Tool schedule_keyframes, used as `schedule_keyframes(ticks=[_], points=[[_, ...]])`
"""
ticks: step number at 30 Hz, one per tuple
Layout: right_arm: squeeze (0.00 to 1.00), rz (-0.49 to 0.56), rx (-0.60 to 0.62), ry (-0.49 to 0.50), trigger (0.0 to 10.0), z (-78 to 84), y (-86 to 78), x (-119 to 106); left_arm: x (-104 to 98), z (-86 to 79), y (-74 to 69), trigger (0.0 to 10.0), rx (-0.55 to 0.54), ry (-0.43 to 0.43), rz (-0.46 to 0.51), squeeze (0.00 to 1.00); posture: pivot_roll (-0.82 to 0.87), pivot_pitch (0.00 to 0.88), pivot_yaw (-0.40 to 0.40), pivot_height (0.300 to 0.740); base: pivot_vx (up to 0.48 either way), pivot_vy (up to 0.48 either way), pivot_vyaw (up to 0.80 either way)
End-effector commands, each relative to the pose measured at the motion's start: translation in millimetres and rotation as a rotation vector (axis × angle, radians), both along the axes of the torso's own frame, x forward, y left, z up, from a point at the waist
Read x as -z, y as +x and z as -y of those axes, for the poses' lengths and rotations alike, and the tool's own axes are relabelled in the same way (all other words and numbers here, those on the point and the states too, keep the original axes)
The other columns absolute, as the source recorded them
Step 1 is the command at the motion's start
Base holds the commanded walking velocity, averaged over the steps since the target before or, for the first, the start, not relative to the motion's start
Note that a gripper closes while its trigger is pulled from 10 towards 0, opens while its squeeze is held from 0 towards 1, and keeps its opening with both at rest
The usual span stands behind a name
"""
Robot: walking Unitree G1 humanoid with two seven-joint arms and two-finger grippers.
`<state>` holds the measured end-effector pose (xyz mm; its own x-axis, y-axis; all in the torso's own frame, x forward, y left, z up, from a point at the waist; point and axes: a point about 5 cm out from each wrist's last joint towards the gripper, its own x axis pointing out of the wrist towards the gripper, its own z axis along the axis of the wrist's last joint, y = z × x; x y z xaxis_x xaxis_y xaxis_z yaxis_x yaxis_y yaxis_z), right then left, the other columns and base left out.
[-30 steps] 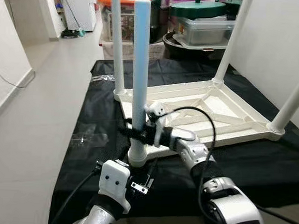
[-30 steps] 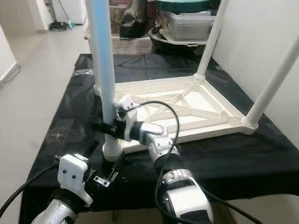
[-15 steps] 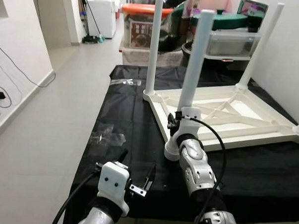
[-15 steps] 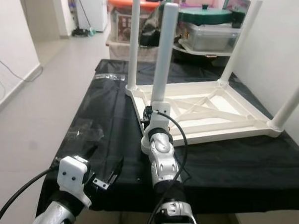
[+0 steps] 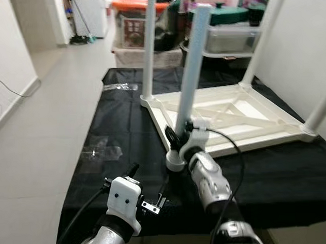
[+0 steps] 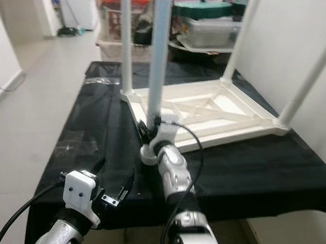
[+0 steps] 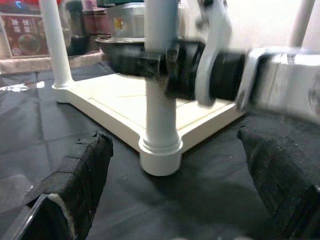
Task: Building children table
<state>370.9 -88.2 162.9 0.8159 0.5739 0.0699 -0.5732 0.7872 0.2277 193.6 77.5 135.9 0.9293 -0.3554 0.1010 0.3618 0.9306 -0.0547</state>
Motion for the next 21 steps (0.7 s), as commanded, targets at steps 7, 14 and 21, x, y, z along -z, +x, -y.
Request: schedule_keyframes(ticks=[7, 14, 21], points=[[0.0, -0.066, -0.509, -0.043, 10.0, -2.5, -15.4, 4.0, 1.4, -1.0, 1.0, 10.0, -0.002, 0.005, 0.003, 0.0, 0.08, 0.0, -0.028, 0.74, 0.0, 0.0, 0.0], [0.0, -0.074, -0.811, -0.089, 10.0, -14.8, -25.6, 7.1, 0.7, -1.3, 1.4, 10.0, -0.004, 0.006, 0.006, 0.0, 0.1, 0.0, -0.034, 0.74, 0.0, 0.0, 0.0], [0.0, -0.044, -0.895, -0.106, 0.0, -37.2, -25.0, 2.9, -0.1, -1.7, 1.3, 10.0, -0.009, 0.007, 0.007, 0.0, 0.11, 0.0, -0.04, 0.74, 0.0, 0.0, 0.0]])
